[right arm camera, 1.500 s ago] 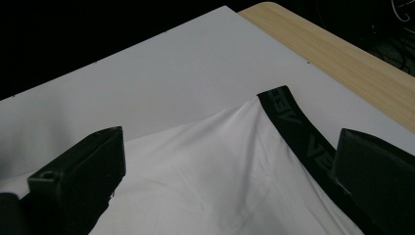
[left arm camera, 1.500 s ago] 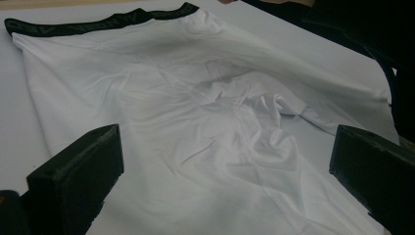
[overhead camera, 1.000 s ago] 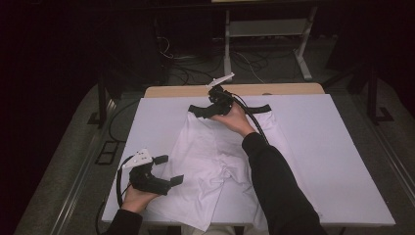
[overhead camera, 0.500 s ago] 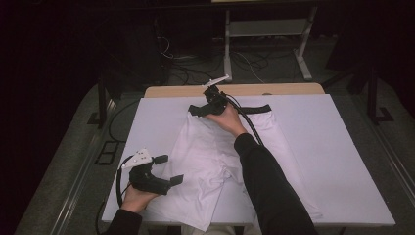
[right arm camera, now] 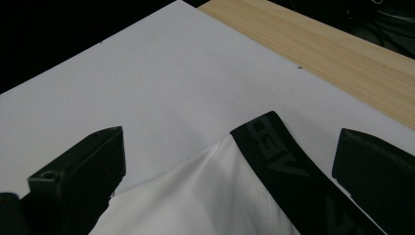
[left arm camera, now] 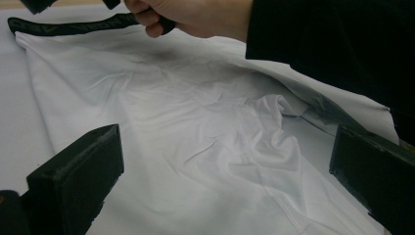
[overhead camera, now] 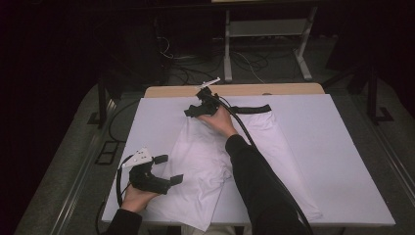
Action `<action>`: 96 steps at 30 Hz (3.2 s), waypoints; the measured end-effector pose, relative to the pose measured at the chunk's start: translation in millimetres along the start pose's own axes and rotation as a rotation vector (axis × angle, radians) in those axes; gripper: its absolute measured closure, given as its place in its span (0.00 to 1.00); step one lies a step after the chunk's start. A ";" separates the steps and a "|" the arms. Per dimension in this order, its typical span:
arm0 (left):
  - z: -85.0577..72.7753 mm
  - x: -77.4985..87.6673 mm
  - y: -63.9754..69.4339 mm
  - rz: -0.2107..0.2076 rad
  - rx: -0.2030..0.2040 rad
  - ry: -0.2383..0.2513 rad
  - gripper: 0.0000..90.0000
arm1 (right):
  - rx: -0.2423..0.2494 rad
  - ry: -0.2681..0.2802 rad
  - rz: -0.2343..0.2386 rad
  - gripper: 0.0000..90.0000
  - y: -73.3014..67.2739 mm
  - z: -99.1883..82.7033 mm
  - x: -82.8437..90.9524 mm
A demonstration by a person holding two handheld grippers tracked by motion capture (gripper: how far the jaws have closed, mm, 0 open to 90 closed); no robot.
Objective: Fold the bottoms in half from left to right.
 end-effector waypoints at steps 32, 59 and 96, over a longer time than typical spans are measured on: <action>-5.4 1.8 2.8 0.021 0.014 -0.030 0.00 | -0.011 -0.115 -0.118 0.57 9.9 2.7 -40.4; -30.4 34.2 -6.3 0.049 0.085 -0.119 0.00 | -0.027 -0.056 -0.133 0.96 3.0 2.1 -22.1; -73.2 54.7 -8.5 -0.012 0.193 -0.317 0.09 | -0.039 0.033 -0.124 0.96 1.3 -5.2 2.9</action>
Point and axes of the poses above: each handheld gripper's, and its own axes: x roughly backward along the jaws, z roughly out of its top, y roughly to its right, the point moved 7 cm from there along -x, roughly forward along the jaws, and after that the axes turned 6 degrees about -y, right-handed, at the moved point
